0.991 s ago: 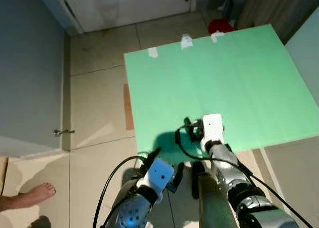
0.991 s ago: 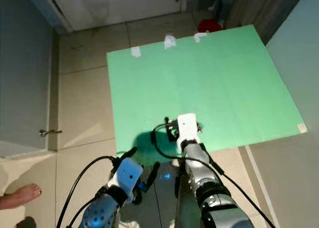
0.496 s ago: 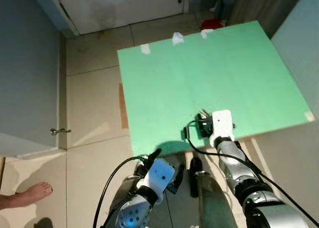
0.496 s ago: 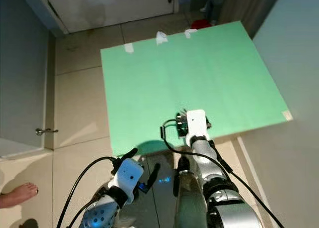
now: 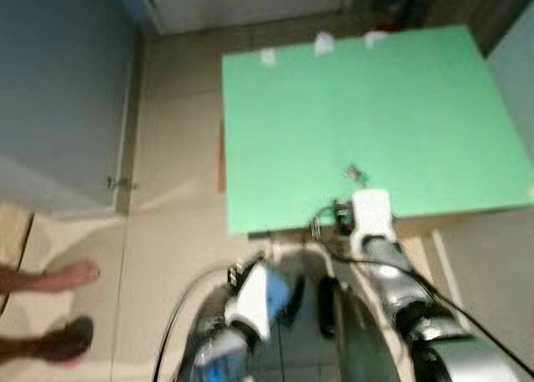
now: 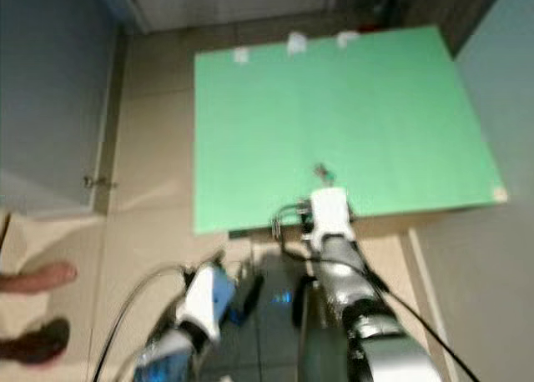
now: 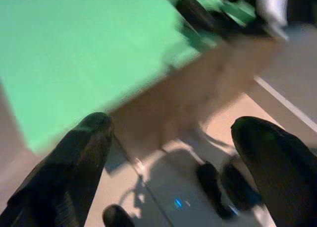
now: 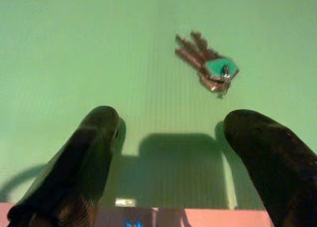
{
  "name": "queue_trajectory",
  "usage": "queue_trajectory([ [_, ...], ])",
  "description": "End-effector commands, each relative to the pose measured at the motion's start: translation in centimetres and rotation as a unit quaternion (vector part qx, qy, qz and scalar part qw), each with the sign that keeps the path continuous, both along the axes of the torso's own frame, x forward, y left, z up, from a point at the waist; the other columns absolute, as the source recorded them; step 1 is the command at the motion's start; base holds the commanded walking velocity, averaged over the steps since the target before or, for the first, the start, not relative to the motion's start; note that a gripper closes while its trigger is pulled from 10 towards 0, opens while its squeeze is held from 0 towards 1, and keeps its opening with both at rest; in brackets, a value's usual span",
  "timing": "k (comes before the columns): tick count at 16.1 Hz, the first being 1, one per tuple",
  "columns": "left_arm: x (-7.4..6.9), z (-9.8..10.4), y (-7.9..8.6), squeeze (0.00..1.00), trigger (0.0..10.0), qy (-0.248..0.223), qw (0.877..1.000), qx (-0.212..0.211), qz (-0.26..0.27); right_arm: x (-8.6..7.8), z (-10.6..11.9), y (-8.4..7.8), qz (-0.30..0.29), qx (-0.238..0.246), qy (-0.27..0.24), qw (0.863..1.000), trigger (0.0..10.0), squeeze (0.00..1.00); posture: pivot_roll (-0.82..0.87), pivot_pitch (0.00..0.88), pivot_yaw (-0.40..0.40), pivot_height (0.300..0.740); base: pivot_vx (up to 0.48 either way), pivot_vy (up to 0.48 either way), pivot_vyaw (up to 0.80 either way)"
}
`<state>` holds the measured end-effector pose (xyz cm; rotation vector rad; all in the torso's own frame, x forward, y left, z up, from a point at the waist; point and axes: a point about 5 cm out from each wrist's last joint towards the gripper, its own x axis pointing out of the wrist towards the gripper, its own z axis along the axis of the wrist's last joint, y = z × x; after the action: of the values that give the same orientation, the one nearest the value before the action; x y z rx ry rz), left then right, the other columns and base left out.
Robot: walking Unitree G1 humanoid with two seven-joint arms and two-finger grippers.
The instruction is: Hang keys on a hook
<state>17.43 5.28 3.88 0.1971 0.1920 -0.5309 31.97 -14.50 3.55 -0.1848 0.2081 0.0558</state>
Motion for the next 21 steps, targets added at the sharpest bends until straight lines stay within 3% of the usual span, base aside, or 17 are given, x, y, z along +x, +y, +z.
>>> queue_trajectory([
  [1, -0.1, -0.2, 0.0, 0.00, 10.0, 0.004, 1.000, 0.008, -0.009, -1.0, -1.3, -0.4, -0.009, -0.003, 0.026, 1.000, 10.0, 0.00, -0.02, 0.421, 0.067, 0.740, 0.000, 0.000, 0.00],
  [12, 0.1, 0.1, -0.2, 0.00, 10.0, 0.006, 1.000, 0.001, -0.004, -0.8, -1.1, -0.1, -0.009, 0.001, 0.019, 1.000, 10.0, 0.00, -0.03, 0.430, 0.065, 0.740, 0.000, 0.000, 0.00],
  [21, 1.0, 0.2, -0.3, 0.00, 10.0, 0.005, 0.999, 0.029, -0.018, -1.1, -1.3, 0.4, -0.003, 0.004, 0.023, 1.000, 10.0, 0.00, -0.04, 0.424, 0.071, 0.740, 0.455, 0.000, 0.00],
])
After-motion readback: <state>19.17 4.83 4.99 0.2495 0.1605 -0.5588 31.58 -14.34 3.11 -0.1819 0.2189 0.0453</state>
